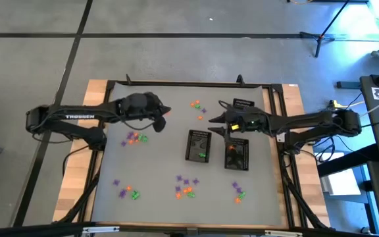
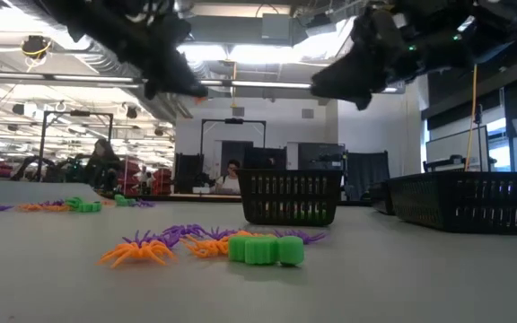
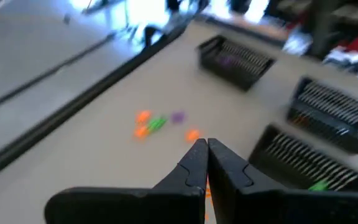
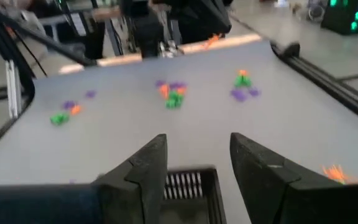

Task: Sort Halloween decoration
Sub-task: Put the orange spider toy into the bottom right bin

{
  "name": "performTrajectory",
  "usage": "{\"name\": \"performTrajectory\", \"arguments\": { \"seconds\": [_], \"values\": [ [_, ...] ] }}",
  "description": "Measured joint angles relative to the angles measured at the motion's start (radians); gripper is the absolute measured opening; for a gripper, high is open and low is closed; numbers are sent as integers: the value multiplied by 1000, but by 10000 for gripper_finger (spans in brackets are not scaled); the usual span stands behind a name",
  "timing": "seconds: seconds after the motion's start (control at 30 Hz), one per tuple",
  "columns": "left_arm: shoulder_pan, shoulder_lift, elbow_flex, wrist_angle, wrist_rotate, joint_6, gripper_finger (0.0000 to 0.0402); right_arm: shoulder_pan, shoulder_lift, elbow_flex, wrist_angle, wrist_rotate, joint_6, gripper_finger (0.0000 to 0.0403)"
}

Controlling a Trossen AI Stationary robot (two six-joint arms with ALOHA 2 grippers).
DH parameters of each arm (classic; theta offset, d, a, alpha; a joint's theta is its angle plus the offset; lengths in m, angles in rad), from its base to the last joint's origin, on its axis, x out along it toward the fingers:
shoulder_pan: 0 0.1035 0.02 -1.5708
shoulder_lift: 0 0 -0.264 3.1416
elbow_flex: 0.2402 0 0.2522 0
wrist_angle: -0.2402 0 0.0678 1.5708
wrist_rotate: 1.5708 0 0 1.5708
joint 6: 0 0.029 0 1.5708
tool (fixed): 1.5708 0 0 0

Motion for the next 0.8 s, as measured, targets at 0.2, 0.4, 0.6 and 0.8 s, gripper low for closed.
{"name": "performTrajectory", "arguments": {
  "seconds": [0.2,0.4,0.6,0.8],
  "values": [
    [-89,38,0,187,-92,23,0,0,152,0,287,0,1,172],
    [-115,107,0,324,-187,8,0,0,280,1,534,23,2,172],
    [-115,195,0,458,-230,4,0,0,351,60,576,116,16,172],
    [-115,271,0,565,-223,4,0,0,408,167,500,125,18,172]
  ]
}}
